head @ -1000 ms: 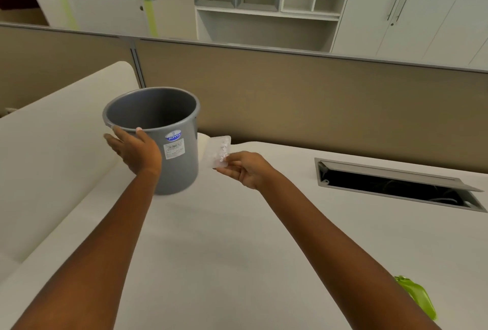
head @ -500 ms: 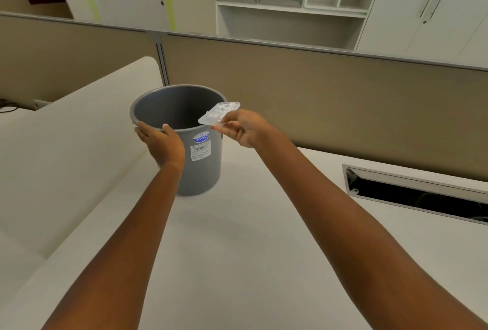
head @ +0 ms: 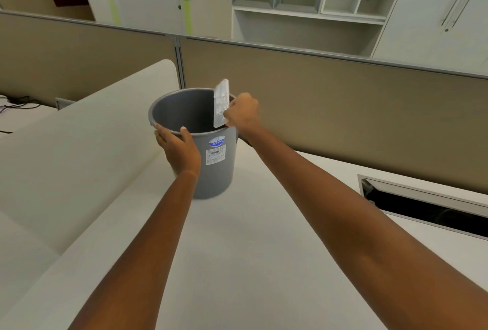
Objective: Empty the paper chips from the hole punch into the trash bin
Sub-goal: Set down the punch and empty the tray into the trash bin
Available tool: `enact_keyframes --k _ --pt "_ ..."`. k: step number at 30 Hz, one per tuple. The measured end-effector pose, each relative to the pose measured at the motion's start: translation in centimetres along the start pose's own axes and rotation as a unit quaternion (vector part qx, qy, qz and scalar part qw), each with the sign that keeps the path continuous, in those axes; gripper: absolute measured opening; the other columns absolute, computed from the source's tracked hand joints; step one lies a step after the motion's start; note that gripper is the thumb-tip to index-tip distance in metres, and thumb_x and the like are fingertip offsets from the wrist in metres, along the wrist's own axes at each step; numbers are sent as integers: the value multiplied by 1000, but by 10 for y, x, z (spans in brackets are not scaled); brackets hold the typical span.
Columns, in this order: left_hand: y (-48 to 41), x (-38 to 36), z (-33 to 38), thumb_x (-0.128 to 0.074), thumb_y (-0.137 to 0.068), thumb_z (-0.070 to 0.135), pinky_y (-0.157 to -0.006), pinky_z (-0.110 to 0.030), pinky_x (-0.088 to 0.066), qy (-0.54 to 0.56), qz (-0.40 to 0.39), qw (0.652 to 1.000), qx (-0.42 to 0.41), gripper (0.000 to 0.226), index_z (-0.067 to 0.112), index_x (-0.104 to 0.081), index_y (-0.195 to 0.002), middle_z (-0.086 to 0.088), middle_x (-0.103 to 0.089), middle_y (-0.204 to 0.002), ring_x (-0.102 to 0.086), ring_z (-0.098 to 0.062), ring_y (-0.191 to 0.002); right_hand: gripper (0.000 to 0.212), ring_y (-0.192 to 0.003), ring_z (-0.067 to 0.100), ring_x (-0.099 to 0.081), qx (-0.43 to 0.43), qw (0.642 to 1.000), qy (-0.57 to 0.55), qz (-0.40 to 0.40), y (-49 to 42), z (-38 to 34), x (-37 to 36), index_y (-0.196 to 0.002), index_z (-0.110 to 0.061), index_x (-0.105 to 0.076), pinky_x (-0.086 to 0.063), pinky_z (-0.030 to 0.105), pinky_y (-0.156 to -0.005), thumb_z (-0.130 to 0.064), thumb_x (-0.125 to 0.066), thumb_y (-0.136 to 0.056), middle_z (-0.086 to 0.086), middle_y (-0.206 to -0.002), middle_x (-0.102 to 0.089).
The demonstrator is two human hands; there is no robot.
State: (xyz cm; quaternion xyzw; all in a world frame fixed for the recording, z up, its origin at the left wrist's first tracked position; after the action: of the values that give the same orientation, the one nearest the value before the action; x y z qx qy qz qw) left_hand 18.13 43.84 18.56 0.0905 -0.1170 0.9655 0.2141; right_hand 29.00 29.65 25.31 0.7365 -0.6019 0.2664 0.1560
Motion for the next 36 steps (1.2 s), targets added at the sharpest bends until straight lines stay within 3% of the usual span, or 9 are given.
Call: enact_keyframes --k 2,5,9,12,19,23,26,31,36 --pt "0 0 -1 -39 -98 19 -106 -32 -34 0 1 1000 0 58 2 -13 -147 -18 -21 -153 -34 -31 -137 18 -86 33 -61 98 989 114 14 8 -20 -2 -95 7 -64 -40 31 -65 2 -53 -82 25 -102 -67" --pt "0 0 -1 -39 -98 19 -105 -32 -34 -2 2 1000 -1 57 1 -13 -146 -19 -22 -153 -35 -31 -136 11 -95 36 -60 216 943 253 -2 23 -35 -17 -76 1 -56 -32 30 -64 8 -49 -81 18 -82 -60" --pt "1 1 1 -39 -98 20 -104 -32 -38 -5 8 1000 -4 57 3 -14 -146 -17 -24 -152 -39 -31 -133 14 -103 32 -55 297 904 307 -30 29 -38 -33 -88 4 -59 -38 33 -72 8 -46 -85 18 -94 -61" --pt "2 1 0 -38 -98 20 -103 -31 -38 -8 8 1000 -2 57 4 -14 -147 -17 -25 -153 -40 -30 -133 29 -108 30 -56 314 896 307 -54 29 -37 -38 -113 0 -61 -44 31 -89 2 -47 -88 19 -116 -63" --pt "1 0 -1 -37 -98 21 -104 -34 -37 -3 4 1000 -1 57 4 -13 -147 -18 -26 -152 -39 -31 -133 29 -111 30 -49 366 874 319 5 32 -52 -29 -110 0 -61 -43 33 -83 4 -42 -89 17 -114 -63" --pt "1 0 -2 -37 -98 22 -103 -34 -38 -9 3 1000 -4 57 5 -13 -147 -17 -26 -151 -41 -31 -132 28 -111 29 -51 360 871 332 -43 30 -51 -38 -110 -3 -64 -44 32 -87 -1 -46 -90 15 -116 -64" --pt "1 0 -2 -37 -98 22 -103 -34 -38 -10 3 1000 -3 57 4 -13 -147 -18 -26 -151 -40 -31 -132 29 -112 28 -50 363 876 319 -5 29 -54 -29 -111 -4 -64 -44 31 -84 0 -44 -90 14 -115 -64" --pt "0 -1 -2 -36 -99 23 -103 -35 -39 -17 1 1000 -7 57 4 -13 -147 -18 -28 -151 -42 -31 -131 26 -107 26 -53 410 845 343 -24 36 -59 -34 -108 -5 -65 -44 30 -83 -1 -47 -89 12 -113 -65" --pt "2 0 -1 -36 -99 23 -102 -35 -39 -18 2 1000 -5 57 5 -12 -147 -18 -29 -150 -41 -31 -131 28 -109 28 -53 409 858 310 -1 35 -54 -22 -109 -4 -65 -41 29 -77 2 -47 -88 14 -114 -65"
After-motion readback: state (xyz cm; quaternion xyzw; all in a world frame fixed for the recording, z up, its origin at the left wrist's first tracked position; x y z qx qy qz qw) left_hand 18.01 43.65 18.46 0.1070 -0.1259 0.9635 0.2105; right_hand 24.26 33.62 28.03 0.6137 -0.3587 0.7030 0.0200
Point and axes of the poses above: each hand's wrist, its own y-axis away from the middle knuckle, its own x-axis out of the back of the hand, z = x × y, the point moved 9 cm from there along -y, towards the middle knuckle
